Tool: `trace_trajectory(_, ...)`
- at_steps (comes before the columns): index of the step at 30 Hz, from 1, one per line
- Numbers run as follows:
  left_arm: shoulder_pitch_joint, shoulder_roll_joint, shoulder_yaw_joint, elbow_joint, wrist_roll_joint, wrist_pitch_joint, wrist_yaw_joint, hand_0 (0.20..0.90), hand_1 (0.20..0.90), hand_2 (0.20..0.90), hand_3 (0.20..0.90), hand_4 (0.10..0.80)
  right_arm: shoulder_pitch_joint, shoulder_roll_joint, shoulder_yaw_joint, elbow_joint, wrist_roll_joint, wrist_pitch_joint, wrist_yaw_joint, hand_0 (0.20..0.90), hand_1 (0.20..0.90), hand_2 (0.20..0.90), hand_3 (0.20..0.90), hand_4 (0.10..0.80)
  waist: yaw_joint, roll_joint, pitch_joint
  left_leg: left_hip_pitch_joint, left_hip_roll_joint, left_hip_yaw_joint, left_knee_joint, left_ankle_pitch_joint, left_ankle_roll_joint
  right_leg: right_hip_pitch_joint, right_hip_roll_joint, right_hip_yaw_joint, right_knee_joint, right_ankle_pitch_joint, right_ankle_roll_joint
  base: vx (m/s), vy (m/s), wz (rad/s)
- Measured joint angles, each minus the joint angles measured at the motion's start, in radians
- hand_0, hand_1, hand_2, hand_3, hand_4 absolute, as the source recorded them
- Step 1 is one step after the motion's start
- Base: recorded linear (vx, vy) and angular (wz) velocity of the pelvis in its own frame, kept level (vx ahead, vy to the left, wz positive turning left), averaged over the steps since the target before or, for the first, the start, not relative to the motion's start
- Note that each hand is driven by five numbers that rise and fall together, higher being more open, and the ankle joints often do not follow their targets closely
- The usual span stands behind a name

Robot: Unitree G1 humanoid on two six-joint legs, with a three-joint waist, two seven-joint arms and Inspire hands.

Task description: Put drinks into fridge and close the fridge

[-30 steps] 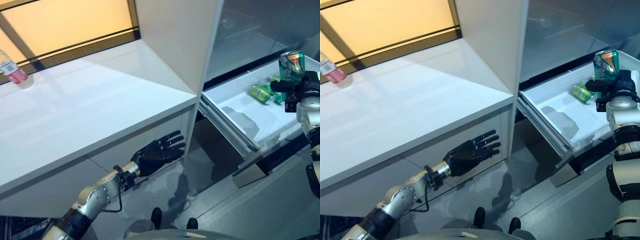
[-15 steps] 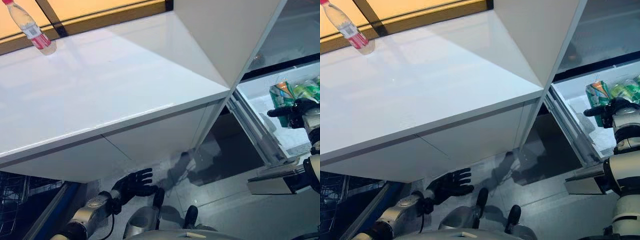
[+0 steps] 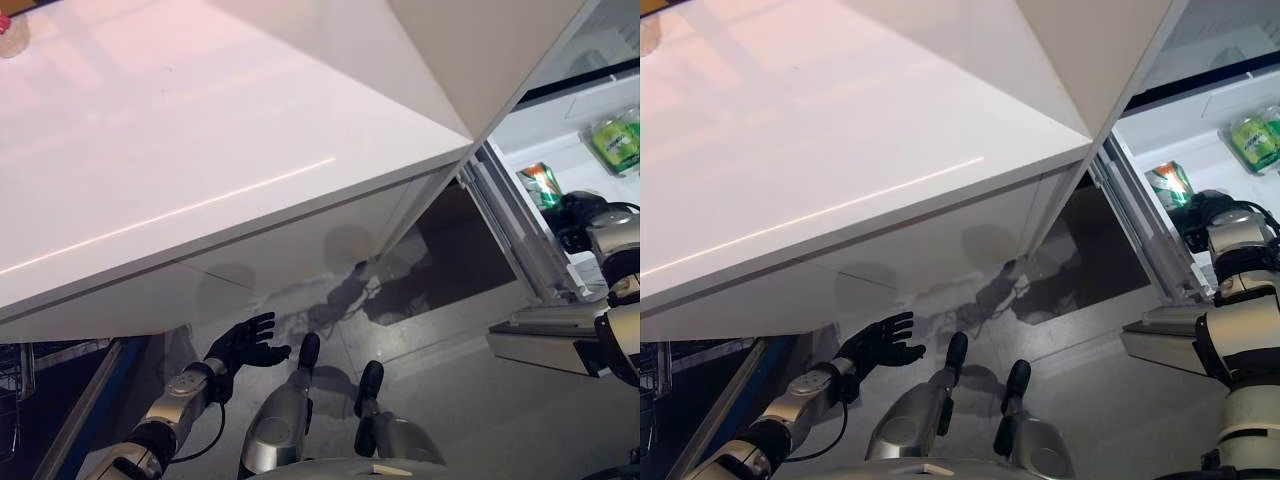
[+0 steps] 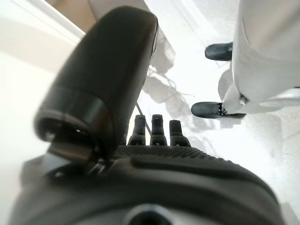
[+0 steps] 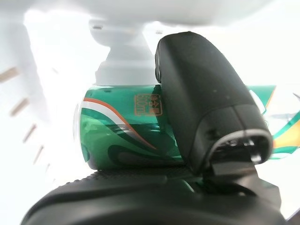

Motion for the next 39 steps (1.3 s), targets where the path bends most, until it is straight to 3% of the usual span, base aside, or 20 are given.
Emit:
trace_trajectory(9,-0.024,-0.007,0.000,0.057,0.045,0.004,0.002,0.900,0.900,0.900,0.900,0.800,-0.042,0.025,0.061,-0.055,-0.096,-0.061,0.028,0.300,0.300,0.300,0.200,0.100,-0.032,0.001,0.021,-0.005,0.007,0.044,0.000,0.000,0.000,-0.027,0.002,0.045,0.001,0.014,-0.001,-0.028,-0.011,-0.17)
trace_trajectory(17,-0.048,-0.015,-0.002,0.057,0.078,-0.001,-0.003,0.900,0.900,0.900,0.900,0.800,-0.050,0.035,0.116,-0.098,-0.220,-0.062,0.052,0.300,0.300,0.300,0.200,0.100,-0.059,0.013,0.027,-0.002,0.018,0.064,0.000,0.000,-0.001,-0.035,0.012,0.069,0.002,0.028,-0.008,-0.018,-0.019,-0.10)
trace_trajectory(18,-0.051,-0.017,-0.002,0.057,0.078,-0.001,-0.004,0.900,0.900,0.900,0.900,0.800,-0.051,0.035,0.119,-0.104,-0.236,-0.061,0.052,0.719,0.719,0.719,0.689,0.589,-0.061,0.016,0.028,-0.002,0.019,0.067,0.000,0.000,-0.001,-0.036,0.013,0.071,0.002,0.028,-0.009,-0.015,-0.013,-0.06)
trace_trajectory(19,-0.052,-0.018,-0.002,0.057,0.078,-0.001,-0.004,0.900,0.900,0.900,0.900,0.800,-0.051,0.035,0.119,-0.108,-0.242,-0.060,0.052,0.900,0.900,0.900,0.900,0.800,-0.061,0.017,0.029,-0.002,0.019,0.071,0.000,0.000,-0.001,-0.037,0.013,0.073,0.002,0.028,-0.009,-0.006,-0.009,-0.13)
trace_trajectory(30,-0.054,-0.042,-0.002,0.055,0.082,0.001,-0.005,0.900,0.900,0.900,0.900,0.800,-0.053,0.038,0.118,-0.203,-0.208,-0.056,0.040,0.900,0.900,0.900,0.900,0.800,-0.071,0.028,0.030,0.008,0.026,0.103,0.000,-0.001,-0.002,-0.053,0.017,0.101,0.025,0.030,-0.012,0.007,0.003,-0.08)
trace_trajectory(39,-0.052,-0.044,-0.002,0.055,0.108,0.005,-0.004,0.900,0.900,0.900,0.900,0.800,-0.044,0.040,0.040,-0.313,0.025,-0.054,-0.068,0.900,0.900,0.900,0.900,0.800,-0.089,0.032,0.029,0.013,0.027,0.110,0.000,-0.001,-0.002,-0.062,0.017,0.120,0.041,0.030,-0.012,-0.005,0.024,-0.06)
